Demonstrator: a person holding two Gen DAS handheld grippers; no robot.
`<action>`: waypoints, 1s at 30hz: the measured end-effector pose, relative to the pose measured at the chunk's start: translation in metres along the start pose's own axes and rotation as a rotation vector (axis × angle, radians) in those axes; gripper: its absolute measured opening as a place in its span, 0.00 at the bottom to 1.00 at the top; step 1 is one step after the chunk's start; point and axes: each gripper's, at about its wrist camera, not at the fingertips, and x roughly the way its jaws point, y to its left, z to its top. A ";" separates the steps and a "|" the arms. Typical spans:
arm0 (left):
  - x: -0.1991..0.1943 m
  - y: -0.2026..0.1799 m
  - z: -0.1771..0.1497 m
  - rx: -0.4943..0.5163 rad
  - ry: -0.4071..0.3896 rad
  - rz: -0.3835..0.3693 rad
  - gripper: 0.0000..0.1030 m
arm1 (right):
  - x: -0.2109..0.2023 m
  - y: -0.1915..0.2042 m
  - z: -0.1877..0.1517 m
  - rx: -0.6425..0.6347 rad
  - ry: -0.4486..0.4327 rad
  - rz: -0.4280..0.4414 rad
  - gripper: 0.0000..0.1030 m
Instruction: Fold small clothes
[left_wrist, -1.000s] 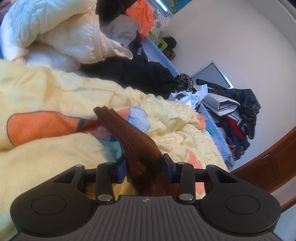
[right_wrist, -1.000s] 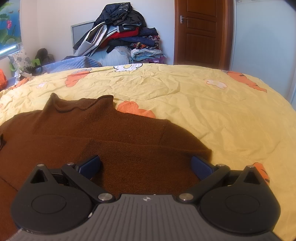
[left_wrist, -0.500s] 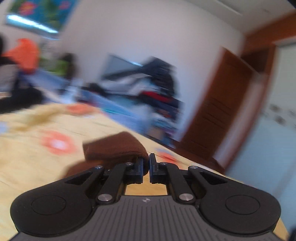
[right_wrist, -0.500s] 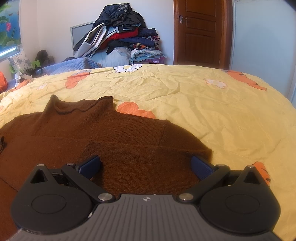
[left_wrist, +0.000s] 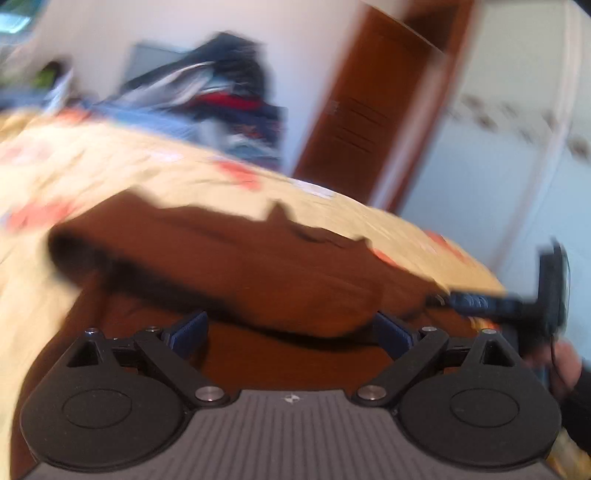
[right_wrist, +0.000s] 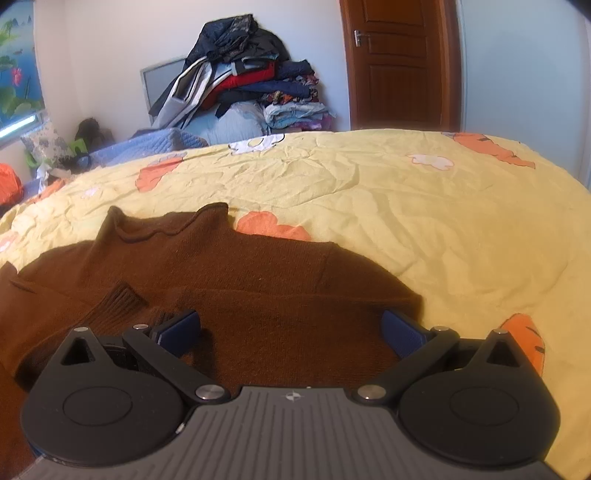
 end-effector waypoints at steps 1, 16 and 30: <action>-0.003 0.005 0.000 -0.040 -0.023 0.002 0.94 | -0.005 0.002 0.004 0.026 0.019 -0.002 1.00; -0.009 0.010 -0.002 -0.063 -0.069 0.010 0.94 | 0.013 0.106 0.026 0.121 0.333 0.221 0.75; -0.009 0.009 -0.001 -0.068 -0.066 -0.036 0.94 | -0.008 -0.018 -0.007 0.710 0.325 0.452 0.63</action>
